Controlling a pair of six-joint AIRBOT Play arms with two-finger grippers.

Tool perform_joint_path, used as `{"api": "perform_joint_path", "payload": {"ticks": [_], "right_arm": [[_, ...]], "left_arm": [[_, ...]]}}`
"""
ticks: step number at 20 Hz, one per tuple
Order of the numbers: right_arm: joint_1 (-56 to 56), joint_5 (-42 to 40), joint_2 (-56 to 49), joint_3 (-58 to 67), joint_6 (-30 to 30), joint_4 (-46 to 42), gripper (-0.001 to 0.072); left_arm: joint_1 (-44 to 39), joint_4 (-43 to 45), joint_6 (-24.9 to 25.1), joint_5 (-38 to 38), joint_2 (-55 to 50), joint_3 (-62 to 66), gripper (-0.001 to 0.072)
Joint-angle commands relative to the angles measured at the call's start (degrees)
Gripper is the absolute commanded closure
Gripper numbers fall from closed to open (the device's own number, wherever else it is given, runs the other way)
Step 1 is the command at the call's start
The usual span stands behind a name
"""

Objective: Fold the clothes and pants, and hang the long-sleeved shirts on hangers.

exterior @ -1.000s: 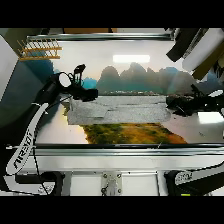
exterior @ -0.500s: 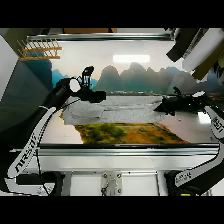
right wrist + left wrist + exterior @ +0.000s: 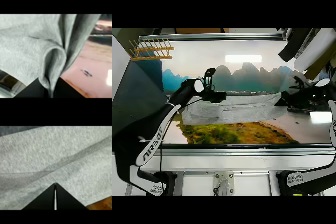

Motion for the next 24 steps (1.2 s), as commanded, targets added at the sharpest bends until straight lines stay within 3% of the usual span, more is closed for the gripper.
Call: {"api": "perform_joint_path", "payload": {"ticks": [1, 6, 12, 18, 24], "right_arm": [[1.8, 8.2, 4.0, 9.2, 7.0, -6.6, 0.0697], [9.4, 15.0, 5.7, 22.6, 11.0, -8.1, 0.0697], [20.3, 15.8, 5.7, 31.6, 13.0, -15.6, 0.0697], [26.5, 15.6, 5.6, 32.3, 13.7, -16.7, 0.0697], [32.3, 12.9, 5.5, 32.3, 16.3, -16.7, 0.0697]], "left_arm": [[-2.7, -1.5, -0.2, -1.4, -8.3, 8.7, 0.0699], [-5.4, -10.4, 2.4, -4.8, -19.7, 20.8, 0.0699], [-8.4, -10.4, 2.4, -11.5, -29.3, 32.8, 0.0698], [-8.3, -10.3, 2.4, -11.1, -29.3, 32.6, 0.0699], [-1.4, -9.8, 2.5, -12.5, -23.1, 32.6, 0.0699]]}}
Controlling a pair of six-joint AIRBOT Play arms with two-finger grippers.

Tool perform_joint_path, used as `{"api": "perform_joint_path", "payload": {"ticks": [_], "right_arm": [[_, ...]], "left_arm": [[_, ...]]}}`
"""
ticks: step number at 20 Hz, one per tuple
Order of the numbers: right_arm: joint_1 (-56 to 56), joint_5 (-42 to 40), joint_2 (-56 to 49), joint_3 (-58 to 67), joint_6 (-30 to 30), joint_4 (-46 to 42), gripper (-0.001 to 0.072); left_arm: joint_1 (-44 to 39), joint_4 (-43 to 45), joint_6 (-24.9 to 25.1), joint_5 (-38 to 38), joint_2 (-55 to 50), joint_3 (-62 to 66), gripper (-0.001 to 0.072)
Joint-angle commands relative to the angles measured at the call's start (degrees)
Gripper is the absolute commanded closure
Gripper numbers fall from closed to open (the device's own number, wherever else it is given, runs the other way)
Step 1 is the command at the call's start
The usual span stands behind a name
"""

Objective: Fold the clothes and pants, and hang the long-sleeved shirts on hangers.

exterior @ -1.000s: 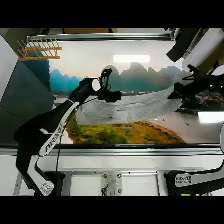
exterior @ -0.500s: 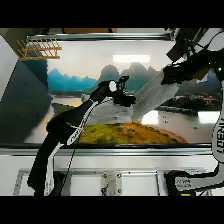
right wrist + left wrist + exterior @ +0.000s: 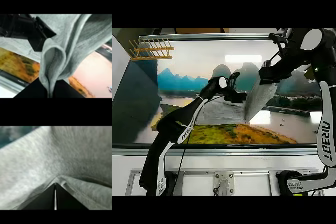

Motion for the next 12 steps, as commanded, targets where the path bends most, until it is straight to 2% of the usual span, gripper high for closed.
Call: {"api": "perform_joint_path", "payload": {"ticks": [1, 7, 12], "right_arm": [[4.3, -2.4, -0.3, 0.1, 2.2, -0.1, 0.0697], [14.4, -8.7, -3.6, 0.1, 7.0, 1.5, 0.0697], [23.4, -18.7, -10.6, 0.1, 9.6, 6.5, 0.0696]], "left_arm": [[5.3, 0.3, 0.5, -1.1, 4.0, 0.1, 0.0699], [18.2, 0.3, 3.0, -6.8, 11.6, 0.1, 0.0699], [28.1, 0.3, 3.0, -9.2, 17.1, 0.1, 0.0699]]}}
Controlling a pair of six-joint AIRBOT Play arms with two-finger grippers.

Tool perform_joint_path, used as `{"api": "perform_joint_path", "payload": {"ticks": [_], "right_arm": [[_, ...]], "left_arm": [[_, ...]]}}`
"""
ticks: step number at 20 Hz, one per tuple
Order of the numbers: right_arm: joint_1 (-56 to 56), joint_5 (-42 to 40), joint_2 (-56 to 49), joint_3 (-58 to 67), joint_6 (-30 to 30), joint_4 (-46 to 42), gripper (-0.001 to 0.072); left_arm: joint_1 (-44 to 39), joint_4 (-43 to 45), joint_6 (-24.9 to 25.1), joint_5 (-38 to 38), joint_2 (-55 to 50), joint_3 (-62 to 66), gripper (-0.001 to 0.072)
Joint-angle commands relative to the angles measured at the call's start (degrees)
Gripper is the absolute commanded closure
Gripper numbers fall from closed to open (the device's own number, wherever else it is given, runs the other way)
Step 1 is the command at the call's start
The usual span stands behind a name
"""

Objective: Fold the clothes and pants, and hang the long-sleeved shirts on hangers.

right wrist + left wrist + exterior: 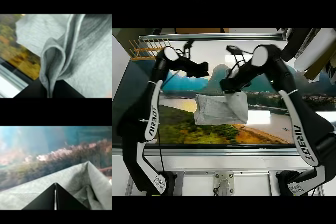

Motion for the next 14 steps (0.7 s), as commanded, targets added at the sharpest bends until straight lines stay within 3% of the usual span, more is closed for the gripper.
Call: {"api": "perform_joint_path", "payload": {"ticks": [1, 3, 4, 6, 9, 14], "right_arm": [[6.6, -9.7, -5.5, 0.0, 1.9, 3.5, 0.0696], [10.2, -16.0, -9.4, 0.0, 1.9, 4.0, 0.0684], [11.9, -20.2, -11.6, 0.0, 1.8, 5.4, 0.0616], [14.5, -29.2, -15.1, 0.0, 0.4, 10.9, 0.0011], [14.4, -34.2, -14.9, 0.0, -5.2, 20.3, -0.0004], [5.4, -25.4, -5.7, -8.6, -11.0, 14.2, -0.0002]], "left_arm": [[7.1, -0.1, 0.2, -1.8, 4.1, 0.0, 0.0699], [9.8, -0.1, 0.2, -1.9, 5.9, 0.0, 0.0699], [11.0, -0.1, 0.2, -2.3, 6.7, 0.0, 0.0699], [12.7, -0.1, 0.2, -3.0, 8.0, 0.0, 0.0699], [14.7, 0.0, 0.2, -2.8, 9.8, 0.0, 0.0699], [14.1, 4.0, 2.1, -4.0, 12.9, -1.4, 0.0699]]}}
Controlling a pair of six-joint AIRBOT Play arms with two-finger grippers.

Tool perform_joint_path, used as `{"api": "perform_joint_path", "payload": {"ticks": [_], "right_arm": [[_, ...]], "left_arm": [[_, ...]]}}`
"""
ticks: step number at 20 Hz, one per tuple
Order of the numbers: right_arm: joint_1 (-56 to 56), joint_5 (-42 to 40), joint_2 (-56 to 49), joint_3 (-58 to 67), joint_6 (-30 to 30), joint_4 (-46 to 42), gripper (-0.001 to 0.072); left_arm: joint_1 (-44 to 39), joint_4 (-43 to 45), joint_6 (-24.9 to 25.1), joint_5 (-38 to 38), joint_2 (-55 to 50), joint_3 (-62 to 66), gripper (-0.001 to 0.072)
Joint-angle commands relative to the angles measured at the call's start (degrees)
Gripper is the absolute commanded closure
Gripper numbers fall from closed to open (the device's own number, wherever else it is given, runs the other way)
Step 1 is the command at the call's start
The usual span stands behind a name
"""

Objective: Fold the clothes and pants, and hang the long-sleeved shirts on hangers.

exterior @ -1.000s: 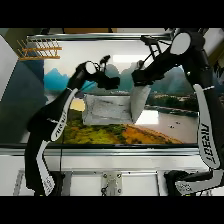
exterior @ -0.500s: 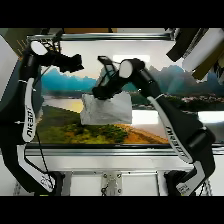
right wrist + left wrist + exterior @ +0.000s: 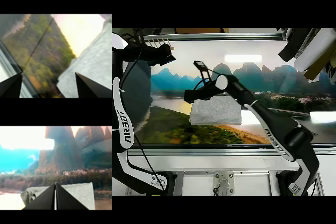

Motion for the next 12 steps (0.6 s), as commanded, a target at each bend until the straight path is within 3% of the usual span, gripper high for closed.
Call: {"api": "perform_joint_path", "payload": {"ticks": [1, 7, 12], "right_arm": [[-7.1, 3.3, 7.6, -10.8, -4.3, -2.9, -0.0002], [-29.4, 3.2, 22.3, -44.8, -5.5, -3.2, -0.0003], [-37.7, 2.2, 17.0, -50.9, -12.5, 9.2, -0.0003]], "left_arm": [[-1.2, 5.0, 0.8, 0.7, 3.4, -4.0, 0.0699], [-9.4, 6.9, 2.7, 9.3, 14.1, -29.7, 0.0699], [-14.7, 6.9, 3.3, 13.8, 17.5, -39.2, 0.0699]]}}
